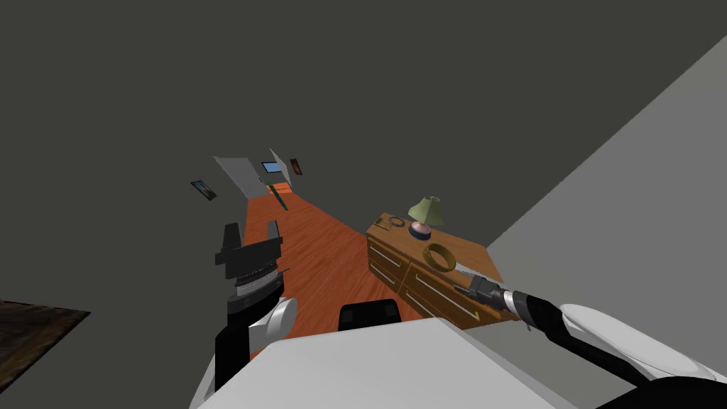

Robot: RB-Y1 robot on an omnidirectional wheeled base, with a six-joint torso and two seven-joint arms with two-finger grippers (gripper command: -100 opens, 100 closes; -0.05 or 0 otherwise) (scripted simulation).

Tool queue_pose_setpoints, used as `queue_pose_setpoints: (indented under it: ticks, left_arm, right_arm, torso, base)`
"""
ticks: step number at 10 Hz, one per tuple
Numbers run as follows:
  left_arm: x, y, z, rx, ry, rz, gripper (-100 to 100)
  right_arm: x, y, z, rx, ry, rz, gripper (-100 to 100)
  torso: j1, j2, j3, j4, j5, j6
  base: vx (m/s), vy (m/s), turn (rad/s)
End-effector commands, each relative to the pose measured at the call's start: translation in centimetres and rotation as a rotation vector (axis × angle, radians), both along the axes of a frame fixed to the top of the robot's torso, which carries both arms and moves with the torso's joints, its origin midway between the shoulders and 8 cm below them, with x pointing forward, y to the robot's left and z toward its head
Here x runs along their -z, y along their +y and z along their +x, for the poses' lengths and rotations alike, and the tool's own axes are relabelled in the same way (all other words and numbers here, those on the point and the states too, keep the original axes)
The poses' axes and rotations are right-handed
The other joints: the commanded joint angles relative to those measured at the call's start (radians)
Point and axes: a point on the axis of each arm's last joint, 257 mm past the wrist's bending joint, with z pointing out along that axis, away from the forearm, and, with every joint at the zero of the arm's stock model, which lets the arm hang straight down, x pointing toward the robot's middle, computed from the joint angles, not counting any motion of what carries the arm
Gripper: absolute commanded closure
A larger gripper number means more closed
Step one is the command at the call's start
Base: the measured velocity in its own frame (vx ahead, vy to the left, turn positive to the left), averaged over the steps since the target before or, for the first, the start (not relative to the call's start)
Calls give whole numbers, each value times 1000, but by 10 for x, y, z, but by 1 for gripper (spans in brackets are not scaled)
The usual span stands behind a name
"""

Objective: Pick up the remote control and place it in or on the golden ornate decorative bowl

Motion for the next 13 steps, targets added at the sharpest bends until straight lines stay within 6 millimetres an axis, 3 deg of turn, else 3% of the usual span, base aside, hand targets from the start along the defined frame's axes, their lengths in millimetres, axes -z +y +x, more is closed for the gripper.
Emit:
queue_pose_setpoints:
  ticks: [1,2,4,5,7,8,11,12,13]
  left_arm:
    - [0,0,0,0,0,0,0]
    - [0,0,0,0,0,0,0]
    - [0,0,0,0,0,0,0]
    - [0,0,0,0,0,0,0]
    - [0,0,0,0,0,0,0]
    - [0,0,0,0,0,0,0]
    - [0,0,0,0,0,0,0]
    - [0,0,0,0,0,0,0]
    - [0,0,0,0,0,0,0]
  right_arm:
    - [8,-30,-32,7,87,-60,-100]
    - [11,-32,-35,-1,98,-74,-100]
    - [22,-70,-78,15,216,-140,-100]
    - [24,-71,-80,7,224,-150,-100]
    - [32,-100,-125,22,339,-197,-100]
    - [33,-102,-128,18,350,-206,-100]
    - [42,-130,-198,35,516,-247,-100]
    - [42,-132,-202,38,526,-252,-100]
    - [44,-138,-226,44,579,-259,-100]
  torso:
    - [0,0,0,0,0,0]
    - [-1,-1,0,0,0,0]
    - [-1,-1,0,0,0,0]
    - [-1,-1,-1,0,0,0]
    - [0,-1,-1,0,0,1]
    - [-1,-2,-1,0,0,0]
    - [-1,-1,-1,0,0,1]
    - [-1,-1,-1,0,0,1]
    - [0,-1,0,0,0,2]
  base:
    - [42,-46,438]
    - [35,-51,118]
    - [41,-45,323]
    - [39,-58,144]
    - [45,-46,293]
    - [36,-54,115]
    - [38,-55,270]
    - [25,-52,94]
    - [25,-31,129]
